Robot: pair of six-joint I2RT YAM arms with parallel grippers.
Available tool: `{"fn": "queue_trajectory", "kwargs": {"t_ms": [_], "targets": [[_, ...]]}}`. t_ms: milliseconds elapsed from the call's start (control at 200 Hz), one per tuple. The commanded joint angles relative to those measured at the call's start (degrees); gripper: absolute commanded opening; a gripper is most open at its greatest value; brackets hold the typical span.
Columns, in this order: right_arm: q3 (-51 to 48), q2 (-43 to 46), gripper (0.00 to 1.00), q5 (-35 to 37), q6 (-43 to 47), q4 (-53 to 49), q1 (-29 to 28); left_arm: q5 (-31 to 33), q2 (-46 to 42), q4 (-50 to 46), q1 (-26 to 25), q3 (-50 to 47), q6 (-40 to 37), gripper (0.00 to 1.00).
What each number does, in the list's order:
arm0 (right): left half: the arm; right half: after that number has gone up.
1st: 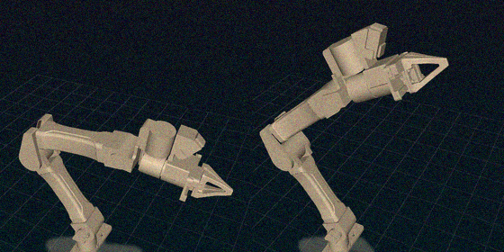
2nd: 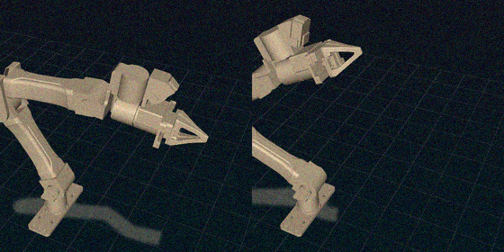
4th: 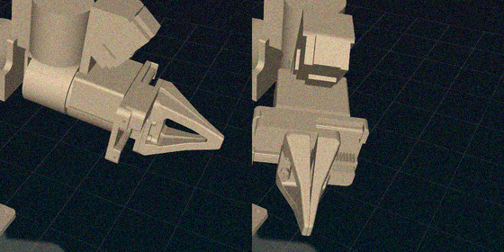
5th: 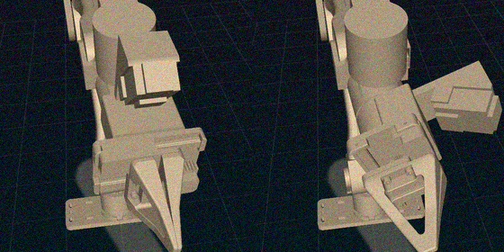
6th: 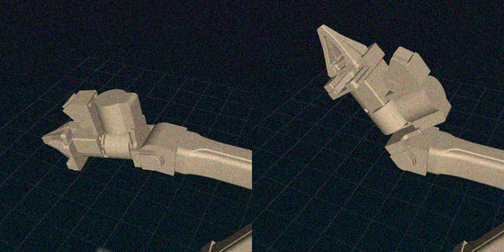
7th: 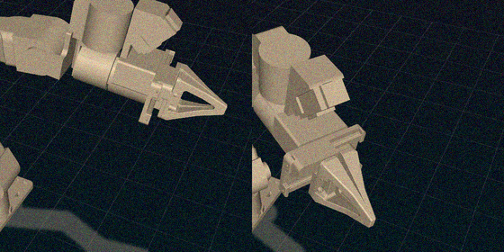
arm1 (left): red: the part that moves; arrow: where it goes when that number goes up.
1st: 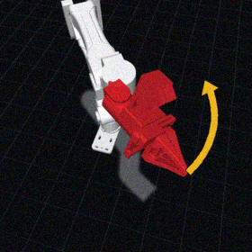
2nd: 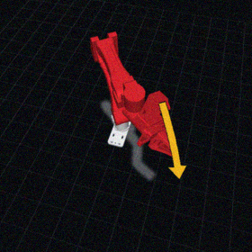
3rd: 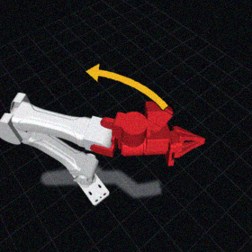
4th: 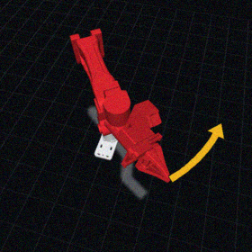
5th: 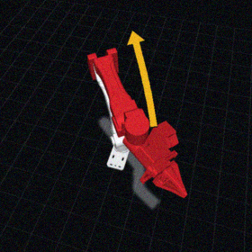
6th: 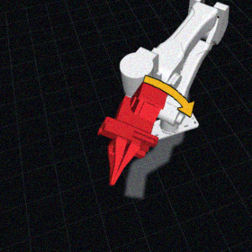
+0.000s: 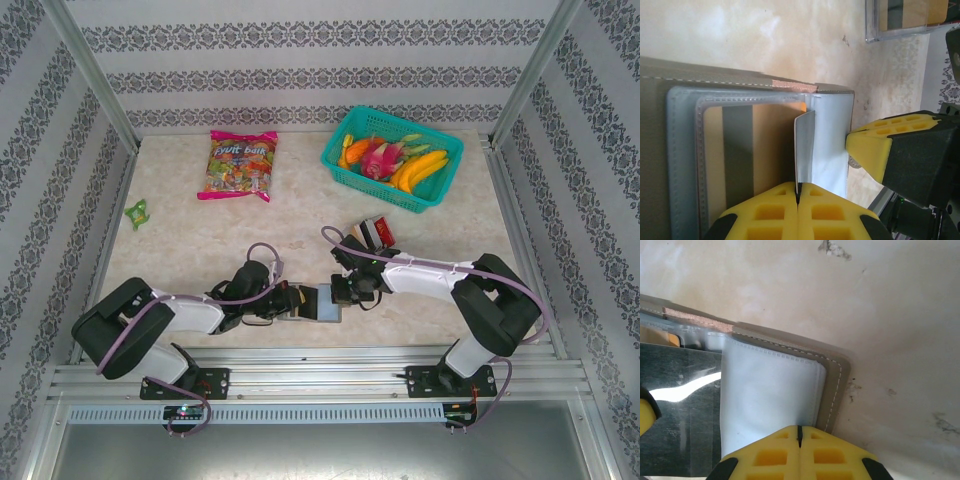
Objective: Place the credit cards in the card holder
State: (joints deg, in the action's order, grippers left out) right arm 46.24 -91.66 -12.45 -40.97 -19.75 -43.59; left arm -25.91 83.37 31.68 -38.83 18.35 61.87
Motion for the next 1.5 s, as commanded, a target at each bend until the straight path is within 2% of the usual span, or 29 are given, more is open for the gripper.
{"fn": "queue_trajectory", "kwargs": {"t_ms": [0, 140, 330, 440, 620, 789, 979, 1244, 1339, 1494], "targets": [[-1.58, -3.03, 0.03, 6.34, 1.85, -4.44, 1.02, 0.68, 0.79, 2.37, 0.24, 0.31, 1.30, 0.01], [-1.61, -4.36, 0.02, 6.41, 2.64, -4.36, 1.43, 1.74, 1.08, 4.08, 0.24, 1.30, 1.51, 0.01], [-1.51, -4.66, 0.02, 6.47, 2.83, -4.19, 1.42, -1.52, 4.45, 6.04, 0.31, 3.77, 1.31, 0.01], [-1.44, -5.02, 0.02, 6.40, 2.83, -4.23, 1.53, -1.25, 5.57, 8.38, 0.33, 2.37, 1.97, 0.01], [-1.43, -4.58, 0.02, 6.04, 2.74, -3.82, 1.66, -4.70, 5.05, -0.37, 0.24, 4.56, -2.51, 0.01], [-1.16, -4.06, 0.02, 6.44, 2.87, -4.33, 1.94, -3.81, 1.00, -11.47, 0.33, 5.01, -6.41, 0.00], [-0.93, -4.06, 0.02, 6.41, 2.93, -4.54, 2.03, -5.17, -0.06, -14.51, 0.68, 6.44, -8.49, 0.00], [-0.55, -4.26, 0.02, 6.27, 3.08, -4.66, 2.13, -7.73, 6.40, -4.50, 0.67, 7.32, -4.61, 0.00], [-0.44, -4.29, 0.02, 6.42, 3.07, -4.84, 2.19, -8.45, 7.35, -4.61, 0.61, 7.53, -4.56, 0.01], [-0.25, -4.33, 0.03, 6.13, 2.98, -4.66, 2.15, -8.45, 8.45, -5.50, 0.36, 8.81, -4.71, 0.06]]}}
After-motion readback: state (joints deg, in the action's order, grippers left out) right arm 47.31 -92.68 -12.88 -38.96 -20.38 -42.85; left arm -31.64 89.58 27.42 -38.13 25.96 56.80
